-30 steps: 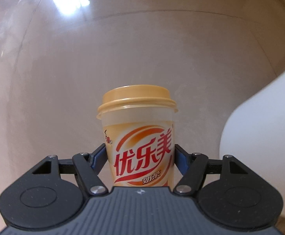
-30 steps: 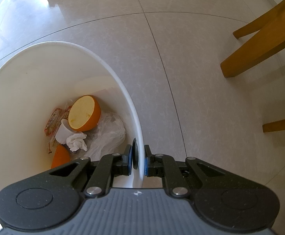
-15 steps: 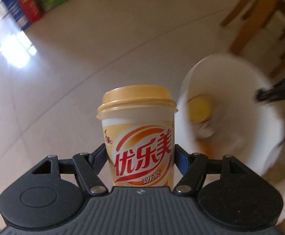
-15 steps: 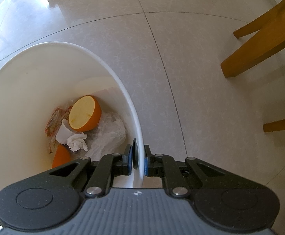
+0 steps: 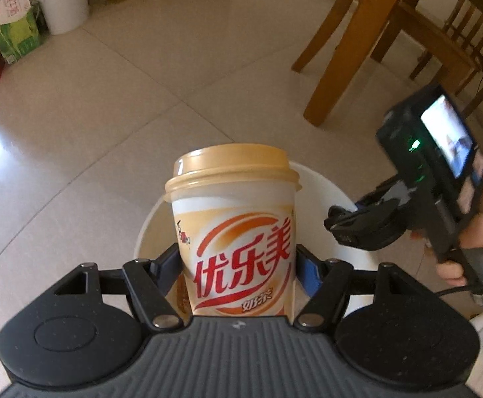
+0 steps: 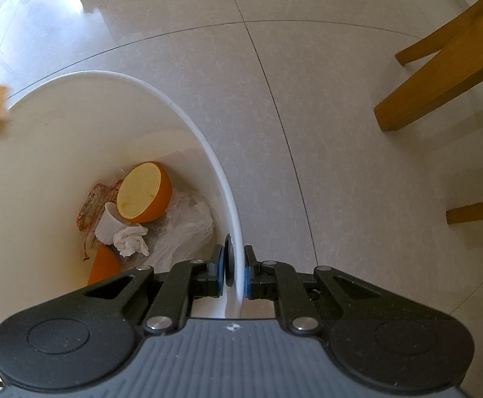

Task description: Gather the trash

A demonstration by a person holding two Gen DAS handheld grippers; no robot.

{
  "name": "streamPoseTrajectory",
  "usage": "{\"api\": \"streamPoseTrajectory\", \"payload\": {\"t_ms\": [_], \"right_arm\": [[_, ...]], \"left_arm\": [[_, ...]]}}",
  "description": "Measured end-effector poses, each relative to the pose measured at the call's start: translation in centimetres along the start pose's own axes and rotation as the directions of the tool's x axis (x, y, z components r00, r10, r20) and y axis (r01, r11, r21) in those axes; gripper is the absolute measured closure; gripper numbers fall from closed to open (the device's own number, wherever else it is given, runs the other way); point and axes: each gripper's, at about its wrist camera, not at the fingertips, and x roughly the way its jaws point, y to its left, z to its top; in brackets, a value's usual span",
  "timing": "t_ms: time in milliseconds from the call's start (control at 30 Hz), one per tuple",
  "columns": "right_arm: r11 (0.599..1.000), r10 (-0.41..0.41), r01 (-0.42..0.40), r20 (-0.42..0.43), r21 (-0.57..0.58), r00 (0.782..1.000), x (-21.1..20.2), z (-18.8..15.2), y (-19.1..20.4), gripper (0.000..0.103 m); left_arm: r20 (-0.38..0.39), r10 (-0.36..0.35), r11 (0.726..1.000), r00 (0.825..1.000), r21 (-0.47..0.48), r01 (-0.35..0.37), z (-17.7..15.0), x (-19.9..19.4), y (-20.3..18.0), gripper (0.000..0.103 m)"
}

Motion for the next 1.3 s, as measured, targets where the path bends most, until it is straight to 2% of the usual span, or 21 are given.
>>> {"api": "streamPoseTrajectory", "payload": {"t_ms": [33,133,367,600,700,800,967,1000,1067,1167,1233,1300], "right_arm": [[1.000,0.001,-0.001,0.000,0.000,1.000,0.0,0.0,0.0,0.090],[1.000,0.001,-0.001,0.001,-0.002,1.000,0.0,0.0,0.0,0.090],[1.000,-0.003,0.003,0.003,-0.003,1.000,0.0,-0.2,0.2,0.090],[1.000,-0.008,0.008,0.006,-0.013,1.000,-0.1,-0.2,0.4,0.089],[1.000,-0.002,0.002,0.009,-0.015,1.000,-0.3,-0.3,0.5,0.084],[1.000,0.002,-0.001,0.031,-0.029,1.000,-1.1,-0.5,0.8,0.076],[0.997,0.026,-0.022,0.056,-0.070,0.998,-2.8,-1.5,1.8,0.044],[0.996,0.027,-0.022,0.062,-0.082,0.998,-3.3,-1.7,2.1,0.042],[0.995,0.020,-0.012,0.076,-0.096,0.997,-4.3,-2.3,2.7,0.029],[0.994,0.023,-0.012,0.101,-0.107,0.995,-6.0,-3.2,3.6,0.019],[0.995,0.038,-0.028,0.104,-0.096,0.994,-7.1,-4.1,4.2,0.015],[0.996,0.060,-0.052,0.106,-0.077,0.993,-8.2,-5.3,4.6,0.012]], "left_arm": [[-0.012,0.000,1.000,1.000,-0.004,0.000,-0.1,0.4,0.0,0.022],[0.017,-0.010,1.000,1.000,-0.020,0.011,0.0,0.2,-0.1,0.010],[0.064,0.018,1.000,0.998,-0.016,-0.017,-0.2,-1.5,0.2,0.007],[0.087,0.116,0.993,0.989,-0.008,-0.116,-2.1,-2.6,0.8,0.004],[0.070,0.170,0.985,0.983,-0.025,-0.168,-3.2,-2.3,1.1,0.003],[0.055,0.226,0.974,0.973,-0.040,-0.224,-4.1,-2.8,1.3,0.003],[0.045,0.308,0.949,0.950,-0.079,-0.304,-5.4,-3.6,1.0,0.003],[0.039,0.314,0.947,0.948,-0.086,-0.310,-5.8,-3.8,0.8,0.003],[0.023,0.307,0.947,0.951,-0.105,-0.303,-6.2,-4.2,0.6,0.003],[-0.014,0.310,0.936,0.950,-0.169,-0.308,-6.8,-5.1,0.7,0.003],[-0.046,0.295,0.928,0.954,-0.224,-0.298,-7.3,-5.6,0.7,0.003],[-0.057,0.311,0.917,0.949,-0.247,-0.315,-7.8,-6.1,0.4,0.003]]}}
